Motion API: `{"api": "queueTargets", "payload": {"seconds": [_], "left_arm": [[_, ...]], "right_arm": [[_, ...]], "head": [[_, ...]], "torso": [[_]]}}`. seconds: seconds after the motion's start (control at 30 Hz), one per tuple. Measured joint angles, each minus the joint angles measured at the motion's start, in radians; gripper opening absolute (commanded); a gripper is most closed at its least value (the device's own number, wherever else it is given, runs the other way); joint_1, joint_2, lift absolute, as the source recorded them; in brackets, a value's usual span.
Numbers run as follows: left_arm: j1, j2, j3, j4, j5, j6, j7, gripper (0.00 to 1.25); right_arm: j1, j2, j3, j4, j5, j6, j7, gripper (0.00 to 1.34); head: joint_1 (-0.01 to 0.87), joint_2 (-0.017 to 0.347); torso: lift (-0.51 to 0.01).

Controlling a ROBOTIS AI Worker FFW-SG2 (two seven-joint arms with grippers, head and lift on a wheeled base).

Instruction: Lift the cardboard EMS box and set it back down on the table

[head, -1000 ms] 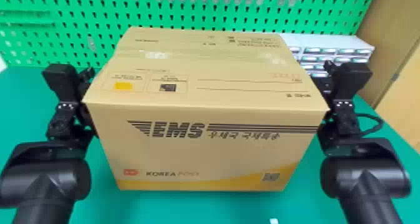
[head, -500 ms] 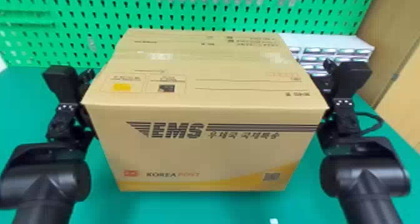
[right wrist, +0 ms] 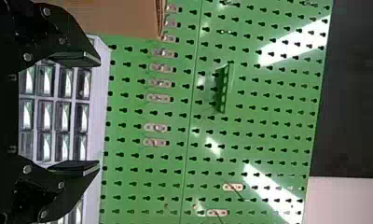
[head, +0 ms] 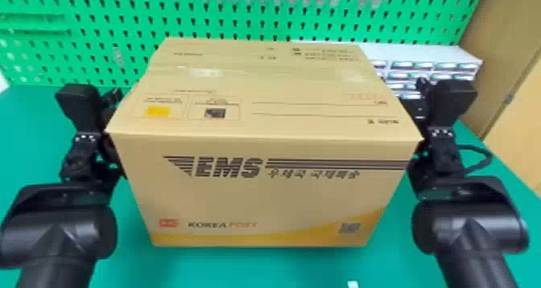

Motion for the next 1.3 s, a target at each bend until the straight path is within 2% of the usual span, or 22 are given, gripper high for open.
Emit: {"api": "queueTargets", "payload": {"seconds": [1.3], "left_arm": [[0.076,0.0,0.022,0.046,-0.032,0.04,0.0,0.79]], "right_arm": [[0.084,0.014,-0.03,0.048,0.022,0.052,0.0,0.86]], "head": [[0.678,-0.014]], "torso": [[-0.092]]}}
